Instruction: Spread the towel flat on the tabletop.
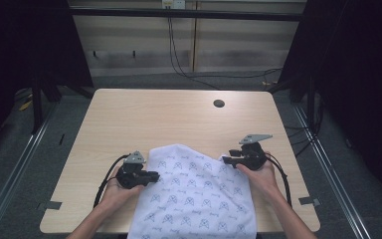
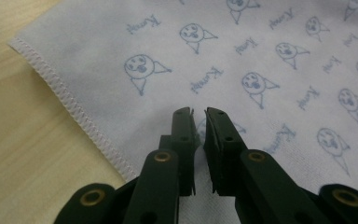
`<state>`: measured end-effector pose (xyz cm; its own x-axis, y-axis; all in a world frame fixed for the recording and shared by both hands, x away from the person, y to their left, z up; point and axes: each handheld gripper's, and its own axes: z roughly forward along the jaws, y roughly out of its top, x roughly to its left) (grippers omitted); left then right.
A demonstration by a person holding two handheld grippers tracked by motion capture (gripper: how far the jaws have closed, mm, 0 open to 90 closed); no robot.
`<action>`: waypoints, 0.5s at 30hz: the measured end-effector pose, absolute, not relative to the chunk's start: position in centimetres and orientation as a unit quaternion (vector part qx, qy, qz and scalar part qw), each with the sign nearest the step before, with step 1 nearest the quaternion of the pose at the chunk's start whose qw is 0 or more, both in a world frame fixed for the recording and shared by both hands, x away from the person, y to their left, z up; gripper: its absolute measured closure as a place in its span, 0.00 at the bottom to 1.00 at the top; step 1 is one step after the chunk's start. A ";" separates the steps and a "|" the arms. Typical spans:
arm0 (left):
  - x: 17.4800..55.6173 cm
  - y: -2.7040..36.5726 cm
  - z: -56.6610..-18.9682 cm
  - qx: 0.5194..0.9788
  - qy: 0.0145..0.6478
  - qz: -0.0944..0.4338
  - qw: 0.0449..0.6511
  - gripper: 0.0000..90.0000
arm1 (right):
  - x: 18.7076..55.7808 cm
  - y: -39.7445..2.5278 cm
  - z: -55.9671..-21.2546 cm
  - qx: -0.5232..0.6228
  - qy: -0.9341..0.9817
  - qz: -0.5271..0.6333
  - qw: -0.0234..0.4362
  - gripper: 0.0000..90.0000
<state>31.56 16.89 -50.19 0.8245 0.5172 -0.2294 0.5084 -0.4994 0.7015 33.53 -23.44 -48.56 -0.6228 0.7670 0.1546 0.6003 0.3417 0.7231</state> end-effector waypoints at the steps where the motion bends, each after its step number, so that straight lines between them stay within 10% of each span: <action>1: 31.4 17.0 -50.2 0.866 0.295 0.006 0.403 0.91 | 34.0 -23.1 -49.0 0.423 0.814 0.384 0.101 0.62; 5: 30.9 17.3 -50.1 0.867 0.292 0.003 0.403 0.91 | 34.4 -22.5 -49.5 0.410 0.820 0.391 0.075 0.93; 15: 29.7 17.6 -49.9 0.873 0.286 0.002 0.395 0.90 | 33.5 -26.7 -43.7 0.427 0.755 0.466 0.174 0.96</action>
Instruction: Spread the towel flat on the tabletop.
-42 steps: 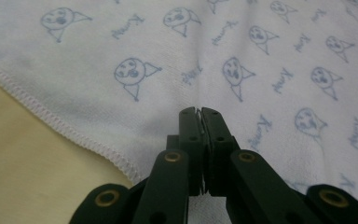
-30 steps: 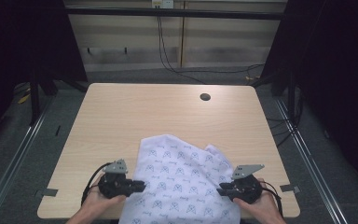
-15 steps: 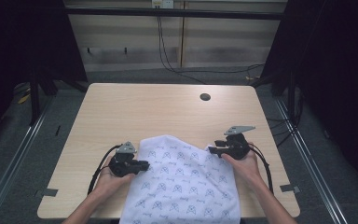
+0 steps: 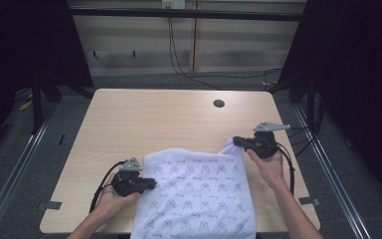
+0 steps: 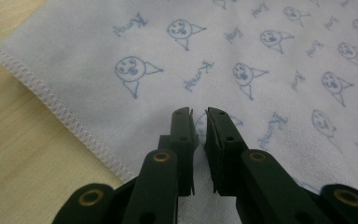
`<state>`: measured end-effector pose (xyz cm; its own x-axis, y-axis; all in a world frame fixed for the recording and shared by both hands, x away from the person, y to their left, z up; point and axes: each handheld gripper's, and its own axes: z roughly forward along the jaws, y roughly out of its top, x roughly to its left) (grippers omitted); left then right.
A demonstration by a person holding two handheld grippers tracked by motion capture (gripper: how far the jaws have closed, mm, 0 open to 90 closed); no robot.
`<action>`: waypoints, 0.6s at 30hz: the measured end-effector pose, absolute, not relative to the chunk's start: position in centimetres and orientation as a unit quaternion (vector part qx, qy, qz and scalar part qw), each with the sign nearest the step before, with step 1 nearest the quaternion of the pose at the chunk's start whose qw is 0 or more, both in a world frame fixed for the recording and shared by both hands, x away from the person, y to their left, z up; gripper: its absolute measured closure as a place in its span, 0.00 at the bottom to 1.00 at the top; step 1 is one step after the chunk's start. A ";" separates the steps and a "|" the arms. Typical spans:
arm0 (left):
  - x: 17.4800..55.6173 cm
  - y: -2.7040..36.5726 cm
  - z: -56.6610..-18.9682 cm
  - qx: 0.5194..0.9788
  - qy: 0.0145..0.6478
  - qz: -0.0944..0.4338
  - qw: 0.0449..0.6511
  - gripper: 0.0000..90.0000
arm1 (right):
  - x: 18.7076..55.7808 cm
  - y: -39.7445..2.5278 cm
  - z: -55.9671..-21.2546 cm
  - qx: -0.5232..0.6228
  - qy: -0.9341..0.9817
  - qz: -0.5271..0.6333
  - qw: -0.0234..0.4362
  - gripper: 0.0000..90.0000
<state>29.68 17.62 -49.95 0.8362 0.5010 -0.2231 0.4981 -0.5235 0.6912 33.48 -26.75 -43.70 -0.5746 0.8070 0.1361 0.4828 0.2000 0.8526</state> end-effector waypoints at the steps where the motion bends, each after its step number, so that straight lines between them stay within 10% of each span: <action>1: 29.5 17.6 -49.9 0.873 0.287 0.001 0.395 0.90 | 33.1 -27.3 -43.3 0.429 0.748 0.473 0.180 0.96; 8: 28.3 17.5 -49.4 0.874 0.276 -0.017 0.399 0.82 | 30.4 -29.8 -44.0 0.438 0.751 0.456 0.188 0.96; 18: 36.1 18.5 -49.3 0.812 0.374 0.029 0.446 0.72 | 30.3 -29.7 -46.7 0.450 0.764 0.435 0.159 0.95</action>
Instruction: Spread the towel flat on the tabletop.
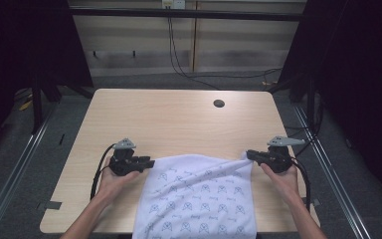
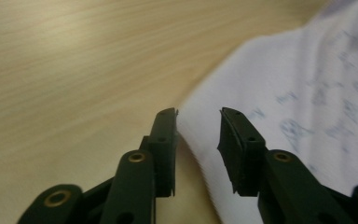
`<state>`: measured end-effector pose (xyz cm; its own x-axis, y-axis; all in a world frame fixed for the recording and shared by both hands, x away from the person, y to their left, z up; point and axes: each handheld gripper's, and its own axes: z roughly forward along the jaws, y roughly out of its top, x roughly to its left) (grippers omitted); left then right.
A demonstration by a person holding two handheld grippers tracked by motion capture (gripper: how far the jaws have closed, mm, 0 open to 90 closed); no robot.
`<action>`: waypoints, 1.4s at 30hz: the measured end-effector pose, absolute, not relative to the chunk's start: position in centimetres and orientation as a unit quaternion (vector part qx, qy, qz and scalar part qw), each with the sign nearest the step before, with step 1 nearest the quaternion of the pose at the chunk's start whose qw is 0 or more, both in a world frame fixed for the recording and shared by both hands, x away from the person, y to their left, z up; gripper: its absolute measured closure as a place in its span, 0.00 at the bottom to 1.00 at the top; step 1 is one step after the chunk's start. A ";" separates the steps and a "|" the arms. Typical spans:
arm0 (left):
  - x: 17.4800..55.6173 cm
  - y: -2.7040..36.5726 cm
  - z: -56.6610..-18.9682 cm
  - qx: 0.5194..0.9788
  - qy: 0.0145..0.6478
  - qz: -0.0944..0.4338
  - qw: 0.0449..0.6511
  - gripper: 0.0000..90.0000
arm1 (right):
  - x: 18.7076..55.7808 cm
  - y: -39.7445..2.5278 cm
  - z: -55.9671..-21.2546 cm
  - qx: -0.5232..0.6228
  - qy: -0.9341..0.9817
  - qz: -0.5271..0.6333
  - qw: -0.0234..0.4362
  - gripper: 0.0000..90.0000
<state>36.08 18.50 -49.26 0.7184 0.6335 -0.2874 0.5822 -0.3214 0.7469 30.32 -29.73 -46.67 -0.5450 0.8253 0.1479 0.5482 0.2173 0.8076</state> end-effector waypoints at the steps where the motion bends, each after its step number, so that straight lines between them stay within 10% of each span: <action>1: 36.5 18.3 -49.5 0.813 0.376 0.022 0.443 0.70 | 30.4 -29.7 -46.7 0.448 0.764 0.437 0.158 0.95; 5: 37.0 17.0 -50.6 0.827 0.365 0.003 0.427 0.71 | 30.7 -29.7 -46.8 0.450 0.764 0.436 0.155 0.95; 10: 36.5 16.6 -49.6 0.827 0.352 0.020 0.438 0.96 | 31.4 -29.6 -46.6 0.451 0.762 0.437 0.157 0.94; 19: 35.2 17.4 -44.7 0.814 0.316 0.111 0.475 0.95 | 32.9 -28.1 -45.8 0.443 0.755 0.458 0.155 0.94; 29: 31.6 14.5 -48.2 0.876 0.232 0.010 0.422 0.82 | 31.7 -28.4 -46.3 0.440 0.771 0.435 0.150 0.93; 42: 35.9 17.2 -47.6 0.790 0.338 0.012 0.512 0.84 | 29.7 -29.5 -47.0 0.439 0.784 0.416 0.140 0.94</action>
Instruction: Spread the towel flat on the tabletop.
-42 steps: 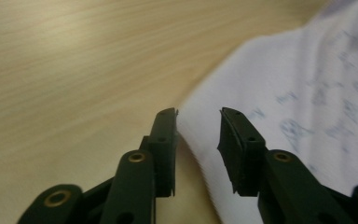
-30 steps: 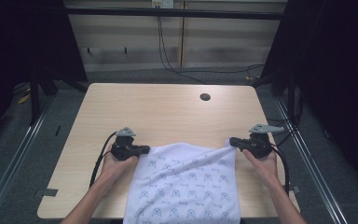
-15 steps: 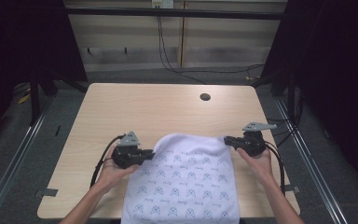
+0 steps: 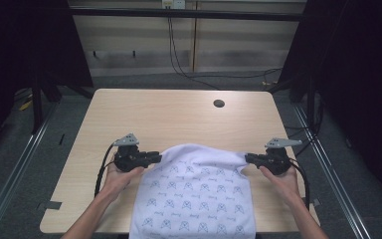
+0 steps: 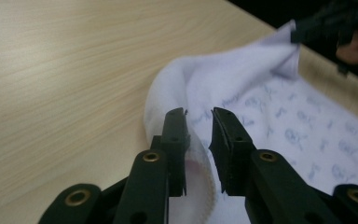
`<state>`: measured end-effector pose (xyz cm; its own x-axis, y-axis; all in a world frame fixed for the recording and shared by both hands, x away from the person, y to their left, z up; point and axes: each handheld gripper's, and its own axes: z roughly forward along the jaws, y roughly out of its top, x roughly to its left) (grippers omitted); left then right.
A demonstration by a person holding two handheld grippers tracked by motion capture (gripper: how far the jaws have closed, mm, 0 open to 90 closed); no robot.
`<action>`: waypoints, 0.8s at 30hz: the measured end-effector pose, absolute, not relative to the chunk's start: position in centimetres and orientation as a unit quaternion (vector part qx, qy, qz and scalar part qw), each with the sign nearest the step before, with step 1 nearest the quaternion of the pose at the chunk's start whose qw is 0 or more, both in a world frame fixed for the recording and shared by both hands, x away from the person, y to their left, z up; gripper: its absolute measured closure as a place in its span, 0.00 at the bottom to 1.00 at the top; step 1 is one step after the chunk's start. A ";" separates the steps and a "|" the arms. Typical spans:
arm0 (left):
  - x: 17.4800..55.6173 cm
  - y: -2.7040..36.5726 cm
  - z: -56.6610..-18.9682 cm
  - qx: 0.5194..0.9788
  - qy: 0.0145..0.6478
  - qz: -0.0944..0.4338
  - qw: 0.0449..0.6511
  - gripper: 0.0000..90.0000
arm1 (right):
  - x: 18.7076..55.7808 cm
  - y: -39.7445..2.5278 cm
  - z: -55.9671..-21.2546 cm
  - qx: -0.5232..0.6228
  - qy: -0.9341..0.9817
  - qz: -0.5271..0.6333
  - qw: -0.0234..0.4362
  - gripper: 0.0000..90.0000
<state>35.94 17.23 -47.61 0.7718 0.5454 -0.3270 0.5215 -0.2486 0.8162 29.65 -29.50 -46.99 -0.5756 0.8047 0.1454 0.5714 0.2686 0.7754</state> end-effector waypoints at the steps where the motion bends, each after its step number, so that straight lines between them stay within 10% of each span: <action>1: 36.3 17.2 -47.7 0.787 0.348 0.018 0.510 0.83 | 29.4 -29.6 -47.1 0.438 0.786 0.413 0.141 0.94; 10: 39.2 16.0 -49.3 0.770 0.407 0.030 0.490 0.76 | 29.0 -30.0 -47.6 0.441 0.783 0.417 0.137 0.94; 17: 36.4 13.3 -50.0 0.848 0.308 -0.010 0.432 0.89 | 29.0 -30.3 -47.4 0.440 0.781 0.421 0.139 0.93; 24: 35.4 11.8 -50.1 0.860 0.300 0.039 0.411 0.70 | 29.1 -30.0 -47.4 0.441 0.780 0.422 0.138 0.93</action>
<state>35.40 11.78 -50.12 0.8170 0.5478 -0.1800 0.4845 -0.4828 0.7295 29.10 -30.05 -47.39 -0.5730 0.8043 0.1572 0.5720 0.2552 0.7796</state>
